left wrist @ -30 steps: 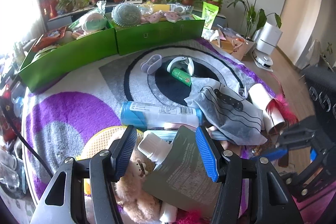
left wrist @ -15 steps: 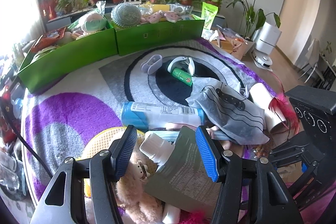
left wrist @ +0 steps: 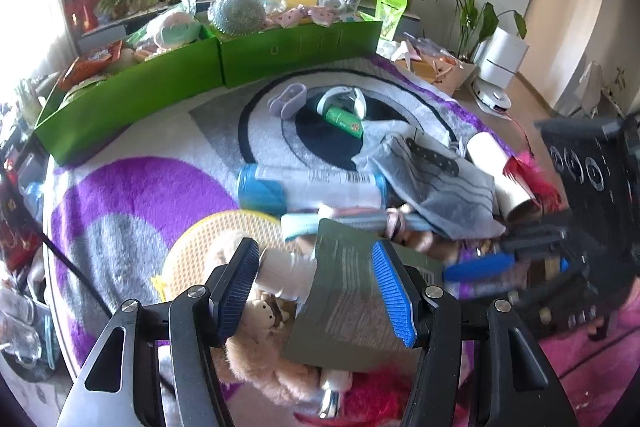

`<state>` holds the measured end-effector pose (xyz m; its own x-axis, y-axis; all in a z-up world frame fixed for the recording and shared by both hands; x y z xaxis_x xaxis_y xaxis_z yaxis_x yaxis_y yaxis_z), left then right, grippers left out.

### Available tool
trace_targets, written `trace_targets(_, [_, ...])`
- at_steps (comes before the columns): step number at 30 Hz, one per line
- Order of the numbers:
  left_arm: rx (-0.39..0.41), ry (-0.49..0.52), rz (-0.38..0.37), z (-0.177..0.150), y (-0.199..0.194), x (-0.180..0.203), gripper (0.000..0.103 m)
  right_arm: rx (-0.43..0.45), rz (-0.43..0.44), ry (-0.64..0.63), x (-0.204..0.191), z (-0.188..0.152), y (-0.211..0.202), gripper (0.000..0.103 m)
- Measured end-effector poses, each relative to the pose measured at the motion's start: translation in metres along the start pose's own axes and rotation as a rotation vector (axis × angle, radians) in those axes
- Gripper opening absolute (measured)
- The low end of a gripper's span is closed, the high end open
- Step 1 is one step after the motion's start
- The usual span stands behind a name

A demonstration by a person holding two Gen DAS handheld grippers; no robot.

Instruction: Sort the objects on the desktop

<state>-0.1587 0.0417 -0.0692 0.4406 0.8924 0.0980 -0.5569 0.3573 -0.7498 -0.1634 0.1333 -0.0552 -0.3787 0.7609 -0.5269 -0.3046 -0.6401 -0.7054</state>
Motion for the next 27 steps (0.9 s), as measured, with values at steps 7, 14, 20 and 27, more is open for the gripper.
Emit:
trace_targets(7, [-0.002, 0.015, 0.039, -0.009, -0.006, -0.008, 0.059, 0.010, -0.013, 0.009, 0.005, 0.006, -0.008, 0.040])
trace_targets(14, [-0.013, 0.035, 0.044, -0.010, -0.002, -0.012, 0.059, -0.101, 0.093, 0.116, 0.002, -0.017, -0.012, 0.044])
trace_targets(20, [-0.031, 0.160, 0.043, -0.011, 0.006, 0.007, 0.059, -0.113, 0.120, 0.198, 0.002, -0.027, -0.012, 0.046])
trace_targets(27, [-0.007, 0.140, 0.053, -0.016, 0.001, 0.002, 0.059, -0.067, 0.120, 0.214, 0.001, -0.027, -0.020, 0.047])
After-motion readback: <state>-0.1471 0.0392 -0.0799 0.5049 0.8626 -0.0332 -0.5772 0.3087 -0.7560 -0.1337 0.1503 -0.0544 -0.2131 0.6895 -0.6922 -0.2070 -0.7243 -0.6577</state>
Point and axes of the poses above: each gripper's, at about its wrist camera, not at the fingertips, and y roughly the way its jaws point, x to its right, z to its top, the point moved 8 cm from there along y, roughly the way its jaws point, and after that the axes turned 4 degrees about x, right-handed, at the moved point
